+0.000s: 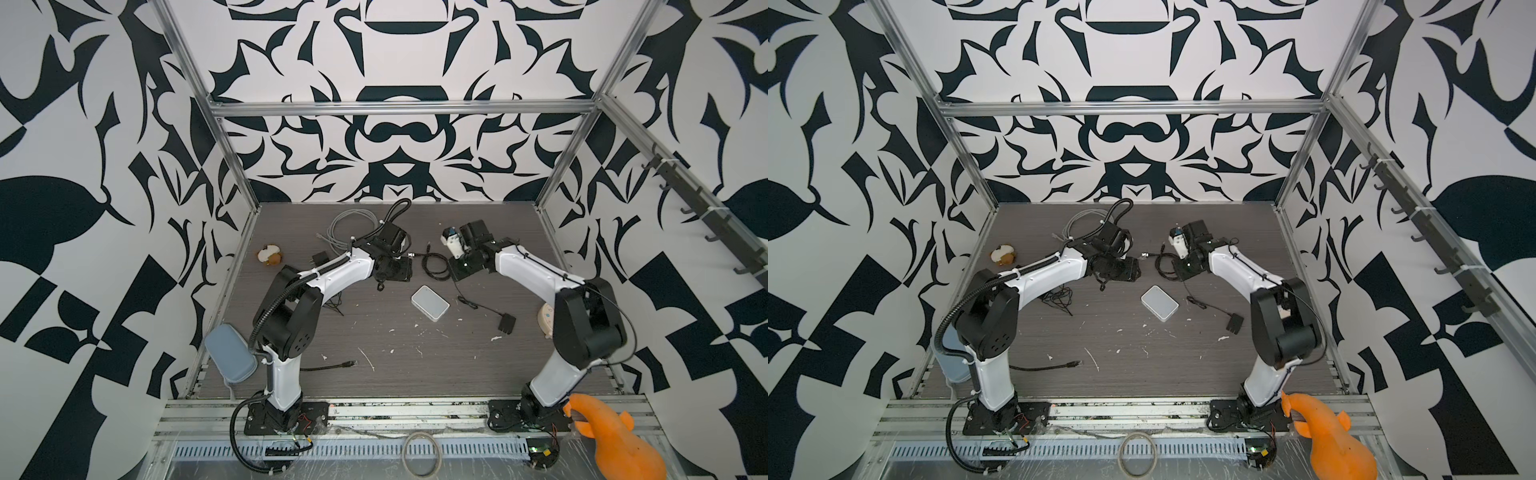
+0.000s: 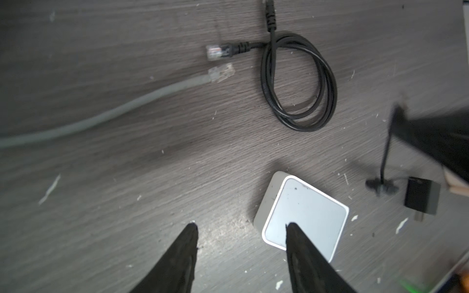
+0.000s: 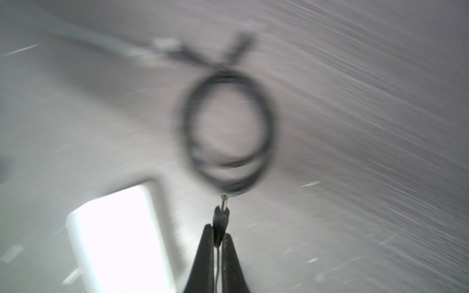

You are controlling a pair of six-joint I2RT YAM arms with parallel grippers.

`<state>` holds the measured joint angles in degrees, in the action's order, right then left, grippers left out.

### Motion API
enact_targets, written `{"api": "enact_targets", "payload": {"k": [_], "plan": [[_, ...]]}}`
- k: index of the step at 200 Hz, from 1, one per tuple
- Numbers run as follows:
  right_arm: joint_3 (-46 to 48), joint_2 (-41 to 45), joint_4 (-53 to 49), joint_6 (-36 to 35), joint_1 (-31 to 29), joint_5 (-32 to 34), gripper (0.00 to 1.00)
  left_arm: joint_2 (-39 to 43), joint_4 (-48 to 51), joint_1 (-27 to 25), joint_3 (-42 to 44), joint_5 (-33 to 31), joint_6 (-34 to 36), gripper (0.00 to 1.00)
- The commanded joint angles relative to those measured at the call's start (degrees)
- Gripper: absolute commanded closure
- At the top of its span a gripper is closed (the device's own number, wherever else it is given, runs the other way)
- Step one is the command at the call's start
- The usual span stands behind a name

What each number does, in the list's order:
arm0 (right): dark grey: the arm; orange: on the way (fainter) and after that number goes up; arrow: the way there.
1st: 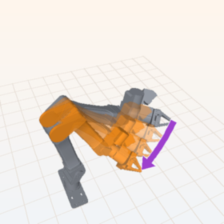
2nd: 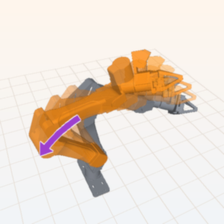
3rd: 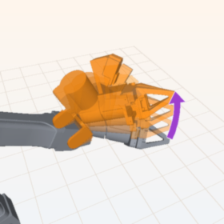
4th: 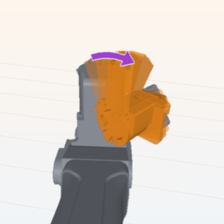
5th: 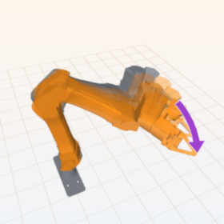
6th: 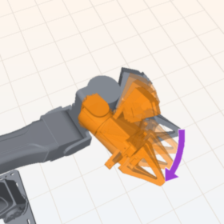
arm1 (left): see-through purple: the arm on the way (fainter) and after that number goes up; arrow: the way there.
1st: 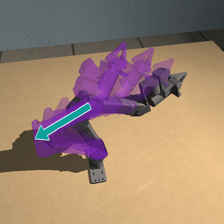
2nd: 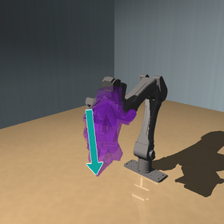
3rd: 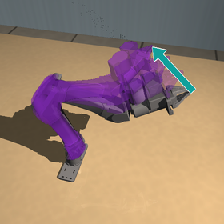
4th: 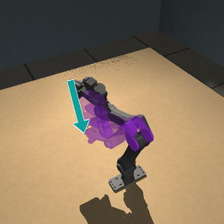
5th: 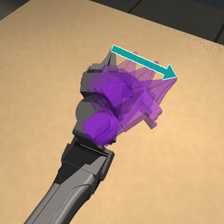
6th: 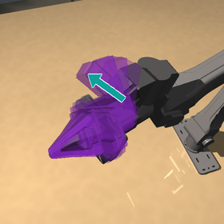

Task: Insert the plug into the switch port
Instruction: 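Carry the barrel plug to the white router's edge with the right gripper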

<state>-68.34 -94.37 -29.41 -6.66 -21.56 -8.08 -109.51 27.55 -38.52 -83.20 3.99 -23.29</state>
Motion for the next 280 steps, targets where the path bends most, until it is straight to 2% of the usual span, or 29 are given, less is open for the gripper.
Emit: {"api": "enact_targets", "payload": {"k": [1,30,73,88,100,123,148,166,196,280], "plan": [[3.9,5.3,-5.0,-2.1,-2.2,-0.4,1.0,-2.1,4.4,1.5,-1.4,1.8,5.4,0.41],[8.5,9.7,-10.6,-5.4,-6.8,-4.5,1.0,-2.0,4.7,2.8,-1.5,2.5,8.3,0.41],[10.8,10.2,-18.3,-14.5,-8.7,-0.4,1.0,-1.5,4.2,4.4,-2.1,3.5,8.6,0.4],[10.5,10.7,-19.0,-14.7,-8.7,2.5,1.0,-1.3,3.5,4.5,-1.6,3.9,8.4,0.4],[10.0,11.5,-17.4,-14.1,-8.7,3.0,1.0,-1.6,3.5,4.5,-1.6,3.9,8.0,0.39],[9.6,13.7,-6.0,-8.5,-8.7,1.4,0.77,-1.2,2.5,4.7,-0.6,3.7,6.8,0.39],[10.6,12.3,6.3,-5.2,-8.7,-2.6,0.65,-0.1,0.9,5.2,1.7,3.9,5.7,0.39],[9.7,8.3,10.2,-4.5,-8.7,-1.8,0.64,0.8,0.0,5.6,3.2,4.3,5.0,0.39],[6.6,2.6,10.2,-4.2,-8.6,-2.6,0.64,1.3,-0.4,5.9,4.5,4.4,4.7,0.39],[7.9,-0.9,13.5,-3.2,-7.0,-2.1,0.71,1.7,-0.6,6.0,4.4,4.7,4.0,0.39]]}}
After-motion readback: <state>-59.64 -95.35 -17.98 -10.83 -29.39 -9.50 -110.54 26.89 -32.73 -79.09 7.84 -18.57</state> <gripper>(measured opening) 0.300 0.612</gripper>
